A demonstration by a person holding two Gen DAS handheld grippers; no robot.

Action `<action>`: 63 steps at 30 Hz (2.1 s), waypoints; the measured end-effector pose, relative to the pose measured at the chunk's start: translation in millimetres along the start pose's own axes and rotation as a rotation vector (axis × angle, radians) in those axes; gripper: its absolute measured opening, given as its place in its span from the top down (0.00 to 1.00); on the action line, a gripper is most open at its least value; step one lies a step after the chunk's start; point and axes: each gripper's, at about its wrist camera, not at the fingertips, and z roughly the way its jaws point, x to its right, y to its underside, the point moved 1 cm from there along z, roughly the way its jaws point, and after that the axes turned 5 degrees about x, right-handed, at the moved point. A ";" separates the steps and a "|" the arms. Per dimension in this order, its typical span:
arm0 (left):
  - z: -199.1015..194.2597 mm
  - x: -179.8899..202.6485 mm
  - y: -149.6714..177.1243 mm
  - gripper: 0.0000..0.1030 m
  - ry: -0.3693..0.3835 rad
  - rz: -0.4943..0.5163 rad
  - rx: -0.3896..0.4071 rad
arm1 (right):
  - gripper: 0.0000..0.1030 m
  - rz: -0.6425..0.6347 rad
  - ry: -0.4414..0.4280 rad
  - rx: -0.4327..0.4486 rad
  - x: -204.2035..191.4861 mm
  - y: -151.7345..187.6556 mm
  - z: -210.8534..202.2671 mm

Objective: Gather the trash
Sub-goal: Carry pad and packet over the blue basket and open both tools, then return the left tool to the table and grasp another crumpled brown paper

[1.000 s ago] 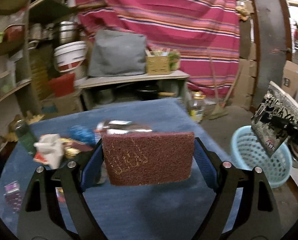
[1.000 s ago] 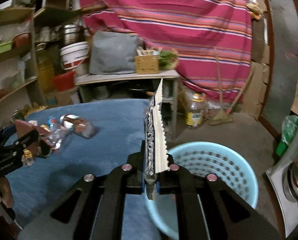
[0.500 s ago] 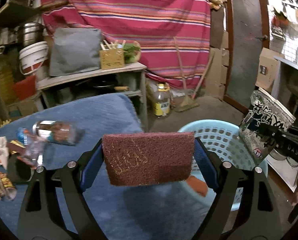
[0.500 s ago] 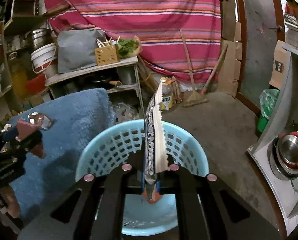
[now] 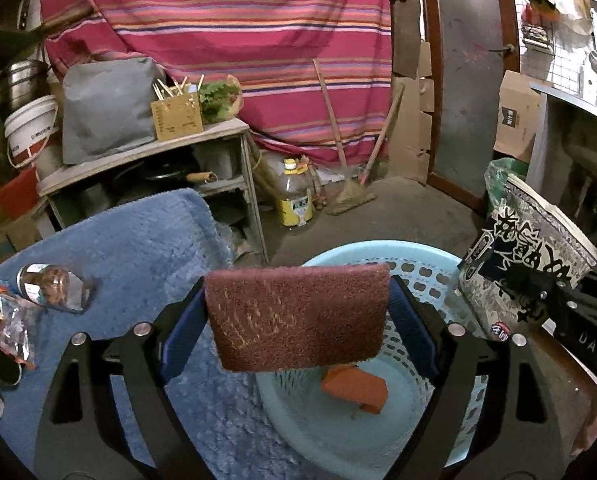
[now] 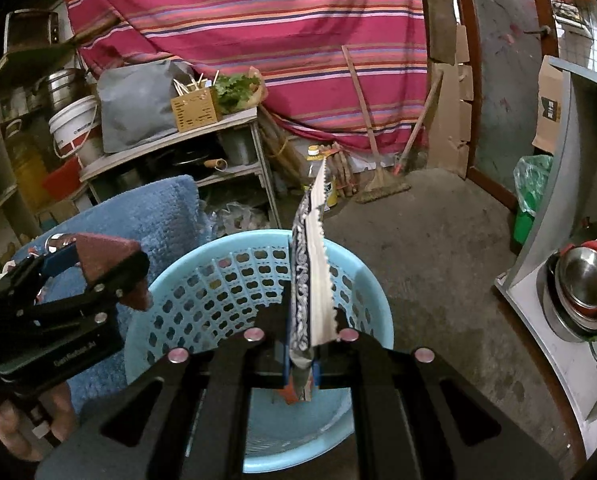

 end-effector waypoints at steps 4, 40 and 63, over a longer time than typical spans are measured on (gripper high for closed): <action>0.6 -6.4 -2.9 0.10 -0.005 -0.022 0.000 | 0.93 0.006 0.001 -0.001 2.5 0.8 0.1; -148.0 -279.3 64.9 0.05 -0.392 -0.156 0.029 | 0.16 -0.157 -0.003 0.017 -162.2 11.5 -8.9; -165.2 -408.0 148.3 0.06 -0.481 -0.280 -0.105 | 0.11 -0.283 -0.151 0.056 -327.5 44.9 6.3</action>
